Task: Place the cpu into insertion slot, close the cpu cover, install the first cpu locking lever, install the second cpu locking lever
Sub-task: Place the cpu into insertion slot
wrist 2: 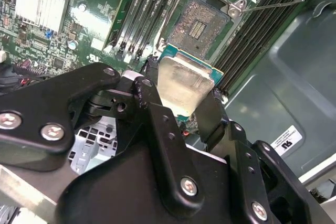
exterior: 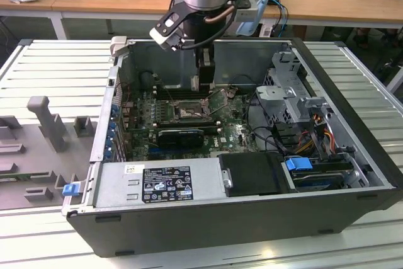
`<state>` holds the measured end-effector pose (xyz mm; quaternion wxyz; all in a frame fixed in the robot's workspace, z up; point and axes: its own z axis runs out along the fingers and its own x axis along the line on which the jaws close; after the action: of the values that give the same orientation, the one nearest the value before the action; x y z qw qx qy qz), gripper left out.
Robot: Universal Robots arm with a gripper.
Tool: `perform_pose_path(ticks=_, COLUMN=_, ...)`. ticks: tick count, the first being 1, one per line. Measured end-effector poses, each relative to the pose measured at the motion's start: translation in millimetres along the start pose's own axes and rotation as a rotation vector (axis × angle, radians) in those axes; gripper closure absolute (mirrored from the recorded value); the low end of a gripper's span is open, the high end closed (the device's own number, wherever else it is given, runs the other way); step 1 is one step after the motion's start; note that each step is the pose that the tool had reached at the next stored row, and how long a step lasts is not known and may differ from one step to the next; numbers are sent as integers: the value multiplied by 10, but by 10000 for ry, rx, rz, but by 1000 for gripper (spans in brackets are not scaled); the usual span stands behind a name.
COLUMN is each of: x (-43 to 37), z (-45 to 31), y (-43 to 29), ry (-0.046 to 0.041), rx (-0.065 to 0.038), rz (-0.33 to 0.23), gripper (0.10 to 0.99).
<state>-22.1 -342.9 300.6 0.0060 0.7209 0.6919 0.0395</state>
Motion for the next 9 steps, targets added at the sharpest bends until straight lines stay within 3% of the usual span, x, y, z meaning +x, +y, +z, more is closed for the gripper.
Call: perform_pose_path(ticks=9, x=-2, z=46, y=-5, ry=0, rx=0, rz=0, gripper=557)
